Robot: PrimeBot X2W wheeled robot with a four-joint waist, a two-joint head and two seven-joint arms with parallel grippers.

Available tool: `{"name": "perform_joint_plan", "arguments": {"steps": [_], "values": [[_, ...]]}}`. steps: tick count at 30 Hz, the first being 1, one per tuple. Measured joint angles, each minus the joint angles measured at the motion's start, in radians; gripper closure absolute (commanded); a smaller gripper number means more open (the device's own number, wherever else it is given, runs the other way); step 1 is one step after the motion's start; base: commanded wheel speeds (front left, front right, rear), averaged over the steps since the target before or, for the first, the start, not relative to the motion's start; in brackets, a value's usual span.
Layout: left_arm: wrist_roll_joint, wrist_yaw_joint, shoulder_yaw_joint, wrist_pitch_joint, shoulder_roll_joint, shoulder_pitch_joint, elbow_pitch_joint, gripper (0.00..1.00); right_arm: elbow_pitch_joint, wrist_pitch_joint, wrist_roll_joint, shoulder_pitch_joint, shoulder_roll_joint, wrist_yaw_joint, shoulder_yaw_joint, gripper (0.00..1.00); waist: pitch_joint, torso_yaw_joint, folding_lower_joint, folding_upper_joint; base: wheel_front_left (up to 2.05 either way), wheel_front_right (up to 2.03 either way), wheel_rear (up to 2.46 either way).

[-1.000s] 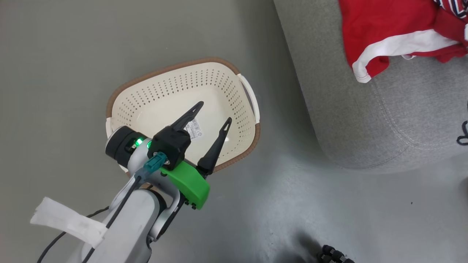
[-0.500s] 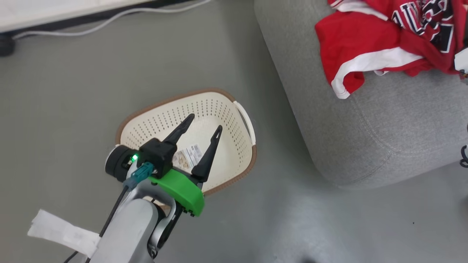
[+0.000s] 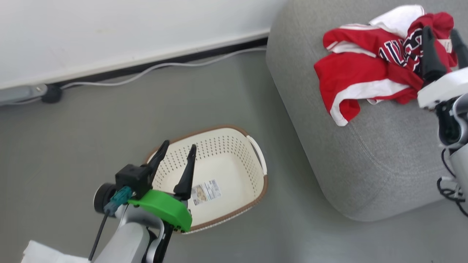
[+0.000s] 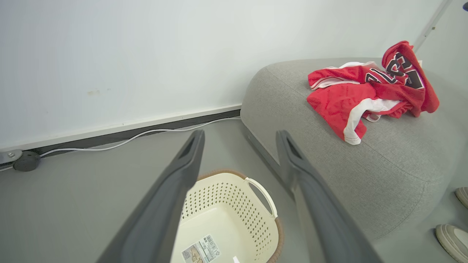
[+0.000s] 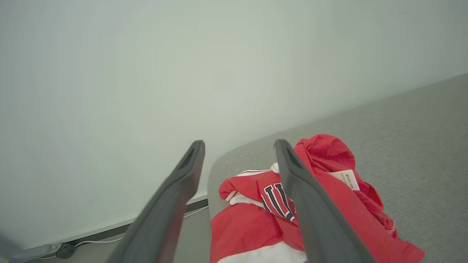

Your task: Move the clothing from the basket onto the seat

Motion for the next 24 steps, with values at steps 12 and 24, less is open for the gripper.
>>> {"name": "perform_joint_plan", "arguments": {"steps": [12, 24], "values": [[-0.043, 0.069, 0.131, -0.027, 0.003, 0.127, 0.029, 0.0, -0.122, 0.0, -0.075, 0.182, 0.063, -0.01, 0.011, 0.0, -0.147, 0.092, 0.0, 0.0, 0.0, 0.0, 0.0], [-0.043, 0.089, 0.268, -0.036, 0.036, 0.235, 0.007, 0.0, -0.254, 0.0, -0.124, 0.366, 0.154, -0.069, 0.007, 0.0, -0.233, 0.185, 0.0, 0.0, 0.0, 0.0, 0.0]]}}
